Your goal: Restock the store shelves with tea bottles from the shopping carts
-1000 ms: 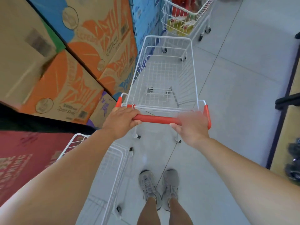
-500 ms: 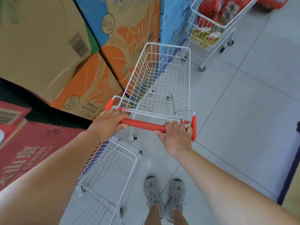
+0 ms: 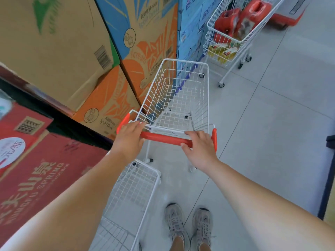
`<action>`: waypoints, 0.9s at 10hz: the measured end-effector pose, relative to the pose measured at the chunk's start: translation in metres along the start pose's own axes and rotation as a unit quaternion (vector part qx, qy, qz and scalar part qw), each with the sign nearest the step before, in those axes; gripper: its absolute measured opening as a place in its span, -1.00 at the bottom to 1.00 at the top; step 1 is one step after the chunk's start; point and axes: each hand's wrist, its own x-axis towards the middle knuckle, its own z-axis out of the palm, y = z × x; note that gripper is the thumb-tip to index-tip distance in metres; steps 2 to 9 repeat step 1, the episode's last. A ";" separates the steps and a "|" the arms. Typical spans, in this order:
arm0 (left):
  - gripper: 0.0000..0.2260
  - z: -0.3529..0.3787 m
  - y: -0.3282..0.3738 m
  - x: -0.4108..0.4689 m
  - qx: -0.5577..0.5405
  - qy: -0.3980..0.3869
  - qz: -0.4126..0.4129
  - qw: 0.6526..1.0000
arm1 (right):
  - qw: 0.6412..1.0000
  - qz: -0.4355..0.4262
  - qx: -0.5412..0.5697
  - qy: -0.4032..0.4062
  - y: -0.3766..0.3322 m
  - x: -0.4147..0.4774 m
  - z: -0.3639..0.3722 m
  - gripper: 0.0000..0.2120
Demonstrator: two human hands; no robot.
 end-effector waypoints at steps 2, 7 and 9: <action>-0.46 -0.009 0.032 -0.047 -0.090 0.017 0.014 0.996 | 0.991 0.009 0.087 0.098 0.012 -0.042 -0.006 -0.64; -0.46 -0.009 0.032 -0.047 -0.090 0.017 0.014 0.996 | 0.991 0.009 0.087 0.098 0.012 -0.042 -0.006 -0.64; -0.46 -0.009 0.032 -0.047 -0.090 0.017 0.014 0.996 | 0.991 0.009 0.087 0.098 0.012 -0.042 -0.006 -0.64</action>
